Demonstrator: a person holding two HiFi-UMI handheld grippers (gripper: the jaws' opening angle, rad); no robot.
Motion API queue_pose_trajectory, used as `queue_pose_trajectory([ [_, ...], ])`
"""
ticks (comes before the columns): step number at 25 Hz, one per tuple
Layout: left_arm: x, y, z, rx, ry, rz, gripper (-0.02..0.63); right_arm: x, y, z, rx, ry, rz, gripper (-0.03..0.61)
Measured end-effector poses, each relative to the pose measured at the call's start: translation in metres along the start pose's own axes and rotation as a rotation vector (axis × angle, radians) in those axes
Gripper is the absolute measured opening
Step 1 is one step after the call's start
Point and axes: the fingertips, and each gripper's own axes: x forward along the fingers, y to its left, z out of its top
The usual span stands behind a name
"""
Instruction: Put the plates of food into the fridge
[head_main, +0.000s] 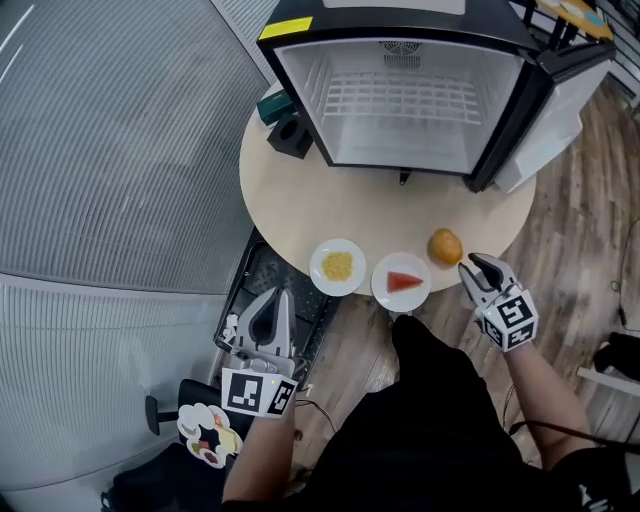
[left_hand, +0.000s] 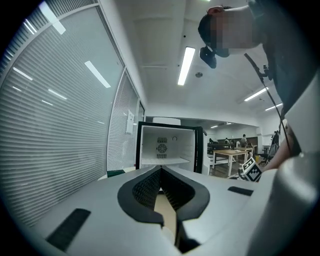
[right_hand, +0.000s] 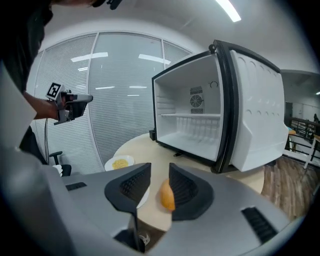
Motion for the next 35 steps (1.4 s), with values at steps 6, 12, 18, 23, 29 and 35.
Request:
queue_pose_trajectory([
  [6, 0.028, 0.006, -0.014, 0.0, 0.051, -0.005, 0.006, 0.036, -0.024, -0.035, 0.015, 0.1, -0.051, 0.263],
  [12, 0.052, 0.008, -0.018, 0.015, 0.09, -0.02, 0.006, 0.068, -0.03, -0.06, 0.03, 0.182, -0.03, 0.321],
  [18, 0.071, 0.017, -0.017, 0.017, 0.114, -0.003, 0.006, 0.091, -0.031, -0.078, 0.006, 0.247, -0.005, 0.321],
  [23, 0.089, 0.025, -0.015, 0.012, 0.129, 0.019, 0.006, 0.105, -0.033, -0.088, -0.01, 0.301, 0.015, 0.321],
  [29, 0.113, 0.031, -0.009, 0.012, 0.138, 0.032, 0.006, 0.118, -0.038, -0.089, 0.014, 0.329, 0.048, 0.321],
  [35, 0.133, 0.03, -0.001, 0.016, 0.136, 0.039, 0.006, 0.126, -0.041, -0.089, 0.031, 0.352, 0.104, 0.321],
])
